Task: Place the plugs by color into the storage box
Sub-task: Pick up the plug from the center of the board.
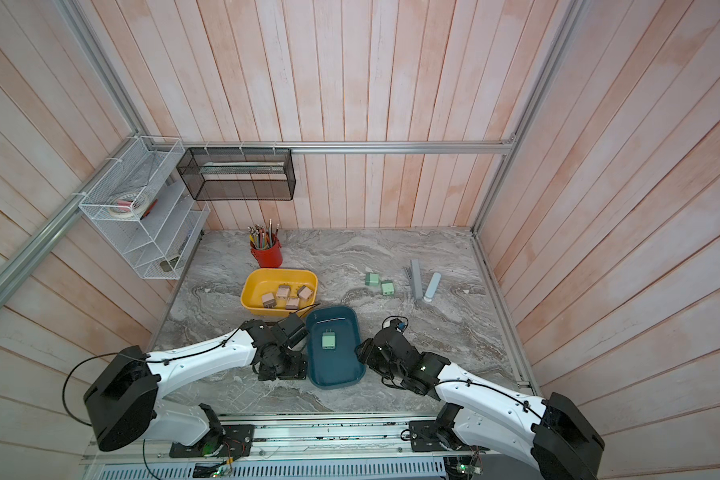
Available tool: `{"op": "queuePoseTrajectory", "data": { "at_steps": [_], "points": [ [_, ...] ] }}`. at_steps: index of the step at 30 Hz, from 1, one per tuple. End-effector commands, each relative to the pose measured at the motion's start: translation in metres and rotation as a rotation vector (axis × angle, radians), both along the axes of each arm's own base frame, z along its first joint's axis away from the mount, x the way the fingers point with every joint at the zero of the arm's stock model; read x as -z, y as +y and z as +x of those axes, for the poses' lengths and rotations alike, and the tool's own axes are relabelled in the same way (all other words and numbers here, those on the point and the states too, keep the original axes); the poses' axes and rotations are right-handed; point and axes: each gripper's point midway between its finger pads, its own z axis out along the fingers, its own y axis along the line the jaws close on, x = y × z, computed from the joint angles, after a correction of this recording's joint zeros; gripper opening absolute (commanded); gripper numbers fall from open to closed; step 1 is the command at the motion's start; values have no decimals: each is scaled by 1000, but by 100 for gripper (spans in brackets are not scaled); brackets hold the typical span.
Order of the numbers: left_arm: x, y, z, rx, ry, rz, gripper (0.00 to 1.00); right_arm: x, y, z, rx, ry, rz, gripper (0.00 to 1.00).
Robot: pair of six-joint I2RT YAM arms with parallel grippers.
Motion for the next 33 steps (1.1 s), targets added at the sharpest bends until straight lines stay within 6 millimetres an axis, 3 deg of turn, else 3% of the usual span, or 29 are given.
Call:
{"op": "queuePoseTrajectory", "data": {
  "at_steps": [1,5,9,17,20,23,27,30,33],
  "points": [
    [1,-11,10,24,-27,-22,87,-1,-9,-3,25,-4,-10,65],
    [10,-1,5,19,-7,22,82,2,-19,-6,61,-3,0,65],
    [24,7,1,9,19,66,64,4,-25,-9,84,-2,11,65],
    [31,1,7,20,16,67,50,6,-20,-9,57,5,-2,65],
    [29,-1,9,33,15,64,50,7,-17,-8,37,6,-15,65],
    [26,-3,14,47,-1,70,64,6,-14,-7,26,4,-20,65],
    [26,-5,21,75,-20,75,68,7,-13,-7,24,4,-17,65],
    [29,-6,23,100,-19,78,67,8,-13,-8,19,9,-18,65],
    [34,-5,21,115,-6,85,56,8,-15,-9,22,10,-19,65]
  ]
}}
